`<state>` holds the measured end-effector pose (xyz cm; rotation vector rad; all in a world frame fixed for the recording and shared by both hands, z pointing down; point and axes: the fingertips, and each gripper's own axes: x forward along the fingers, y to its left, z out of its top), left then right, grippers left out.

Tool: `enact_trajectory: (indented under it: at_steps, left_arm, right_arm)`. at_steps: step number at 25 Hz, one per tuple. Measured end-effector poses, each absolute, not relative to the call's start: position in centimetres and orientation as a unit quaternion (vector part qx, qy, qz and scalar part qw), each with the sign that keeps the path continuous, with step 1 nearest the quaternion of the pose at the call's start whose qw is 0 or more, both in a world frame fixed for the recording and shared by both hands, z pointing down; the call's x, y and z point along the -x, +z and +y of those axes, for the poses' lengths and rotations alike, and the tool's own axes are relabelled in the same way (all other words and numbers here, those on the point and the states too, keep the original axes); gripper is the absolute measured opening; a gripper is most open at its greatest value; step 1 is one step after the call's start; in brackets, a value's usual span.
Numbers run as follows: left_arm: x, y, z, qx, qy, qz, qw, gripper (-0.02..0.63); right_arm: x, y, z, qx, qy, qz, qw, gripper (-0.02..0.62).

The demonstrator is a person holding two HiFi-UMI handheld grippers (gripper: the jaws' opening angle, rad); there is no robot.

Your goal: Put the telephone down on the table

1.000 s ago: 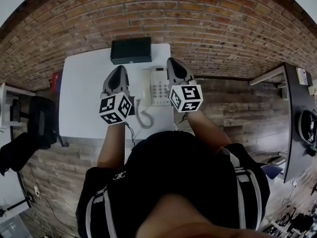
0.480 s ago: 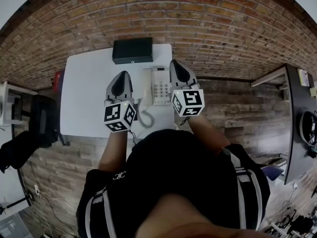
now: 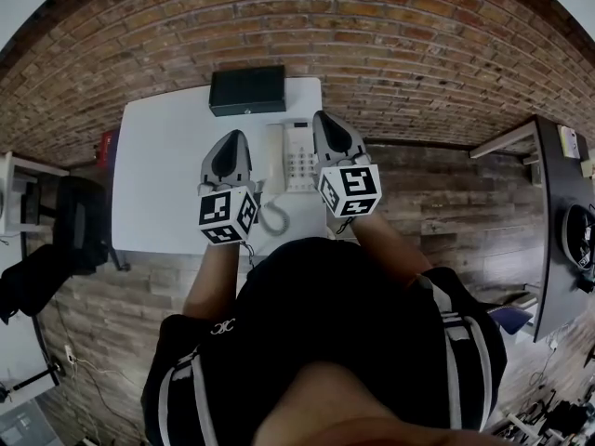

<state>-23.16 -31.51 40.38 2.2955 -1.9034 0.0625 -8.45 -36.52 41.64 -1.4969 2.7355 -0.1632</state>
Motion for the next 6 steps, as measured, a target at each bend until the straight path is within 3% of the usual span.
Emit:
enact_trajectory:
  at_steps: [6]
  left_arm:
    - [23.06, 40.55, -31.32, -0.767, 0.023, -0.635, 0.084, 0.008]
  right_arm:
    - [8.14, 41.75, -36.27, 0.480, -0.055, 0.875, 0.012, -0.002]
